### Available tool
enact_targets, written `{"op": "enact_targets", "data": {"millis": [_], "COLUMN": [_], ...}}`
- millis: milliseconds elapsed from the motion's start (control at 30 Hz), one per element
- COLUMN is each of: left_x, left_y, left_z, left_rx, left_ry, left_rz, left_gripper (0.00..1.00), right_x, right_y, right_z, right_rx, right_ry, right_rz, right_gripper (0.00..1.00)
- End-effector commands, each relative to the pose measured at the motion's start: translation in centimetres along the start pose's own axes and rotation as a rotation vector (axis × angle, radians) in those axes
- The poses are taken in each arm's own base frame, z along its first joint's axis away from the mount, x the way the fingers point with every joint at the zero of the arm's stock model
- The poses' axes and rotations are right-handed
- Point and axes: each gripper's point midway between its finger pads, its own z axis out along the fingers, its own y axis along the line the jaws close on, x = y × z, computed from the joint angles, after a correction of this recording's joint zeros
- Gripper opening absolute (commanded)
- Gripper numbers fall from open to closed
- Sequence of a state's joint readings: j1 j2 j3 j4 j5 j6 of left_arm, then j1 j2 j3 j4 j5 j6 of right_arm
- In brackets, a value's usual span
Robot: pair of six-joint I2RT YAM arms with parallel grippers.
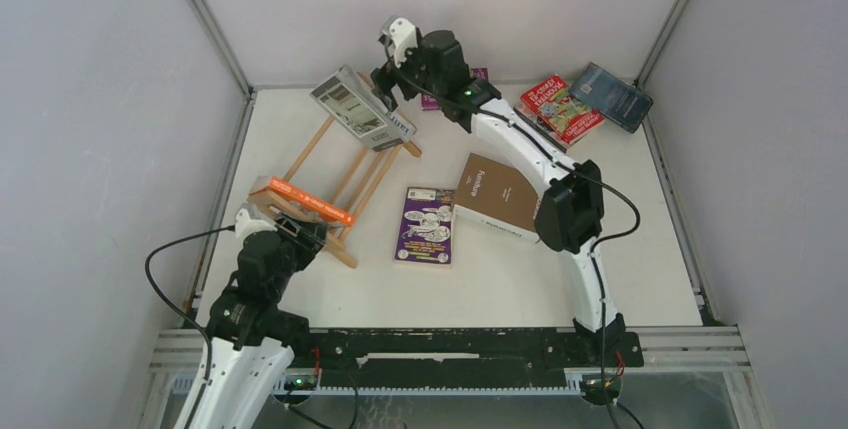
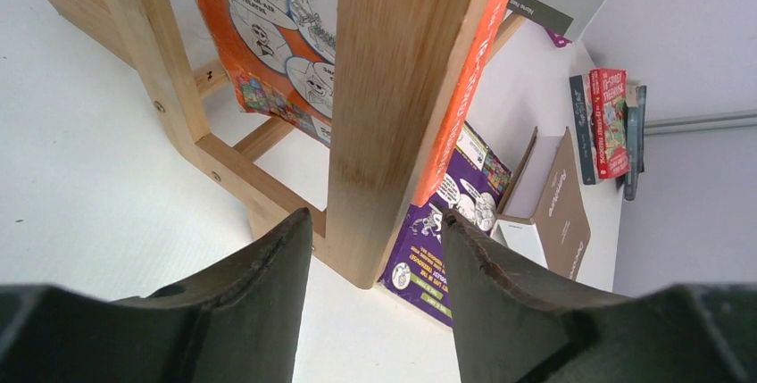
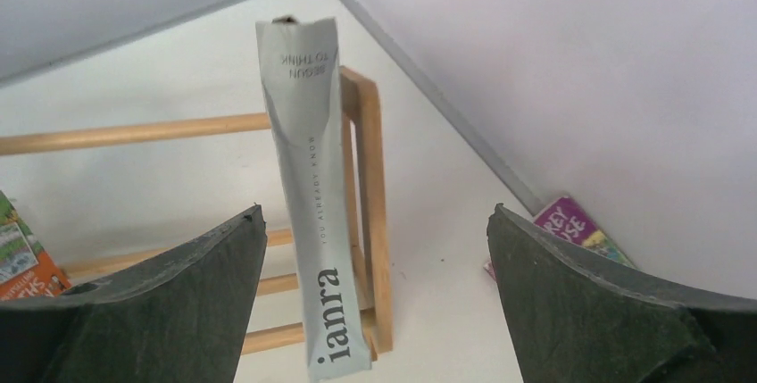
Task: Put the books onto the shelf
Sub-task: Place the book on the shelf, then pick up the book from the center of the board.
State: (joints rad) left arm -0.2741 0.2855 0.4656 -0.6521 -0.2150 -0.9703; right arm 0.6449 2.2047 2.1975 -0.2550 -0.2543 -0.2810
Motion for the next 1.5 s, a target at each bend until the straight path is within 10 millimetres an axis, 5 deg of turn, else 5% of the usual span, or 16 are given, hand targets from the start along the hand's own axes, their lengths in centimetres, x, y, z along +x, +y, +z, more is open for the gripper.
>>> {"op": "enact_targets", "data": {"millis": [0,167,200,367,567,633,867,1200,1467], "left_x": [-2.2,-2.5,-2.5,-3.2,-3.7,-3.7,-3.3,-4.1,-6.5], "left_y": [-2.2,-1.8,-1.5,-0.7,-0.7,-0.9,-2.3,-4.7,-9.0], "left_z": [-1.1,-2.2,-2.5,-4.5,-7.1,-7.9,-9.7,-11.1,-11.0], "left_rx": [0.042,0.017,0.009,0.009,0.044,0.070,0.176,0.259,0.319], "left_ry": [-0.048,-0.049,-0.051,-0.089,-0.101,-0.104,-0.076,-0.062,-0.080], "left_rz": [-0.040,-0.035,-0.033,-0.038,-0.025,-0.034,-0.029,0.012,0.022], "left_gripper": [0.60,0.66,0.75,0.84,0.85,0.85,0.85,0.84,0.84], "right_x": [-5.7,-6.9,-7.7,-8.5,-7.4,-5.9,0.3,9.5,11.3], "right_y": [-0.2,0.8,0.8,-1.6,-0.4,0.4,2.8,7.2,8.2], "right_z": [-3.6,-5.8,-6.9,-10.8,-13.8,-14.8,-20.0,-27.3,-30.3], "right_rx": [0.059,0.119,0.147,0.348,0.325,0.332,0.489,0.722,0.684], "right_ry": [-0.099,-0.124,-0.155,-0.327,-0.283,-0.256,-0.146,-0.084,-0.124], "right_rz": [0.029,0.074,0.104,0.373,0.496,0.544,0.718,1.124,1.233], "right_gripper": [0.99,0.99,0.99,0.99,0.77,0.70,0.68,0.80,0.81]}}
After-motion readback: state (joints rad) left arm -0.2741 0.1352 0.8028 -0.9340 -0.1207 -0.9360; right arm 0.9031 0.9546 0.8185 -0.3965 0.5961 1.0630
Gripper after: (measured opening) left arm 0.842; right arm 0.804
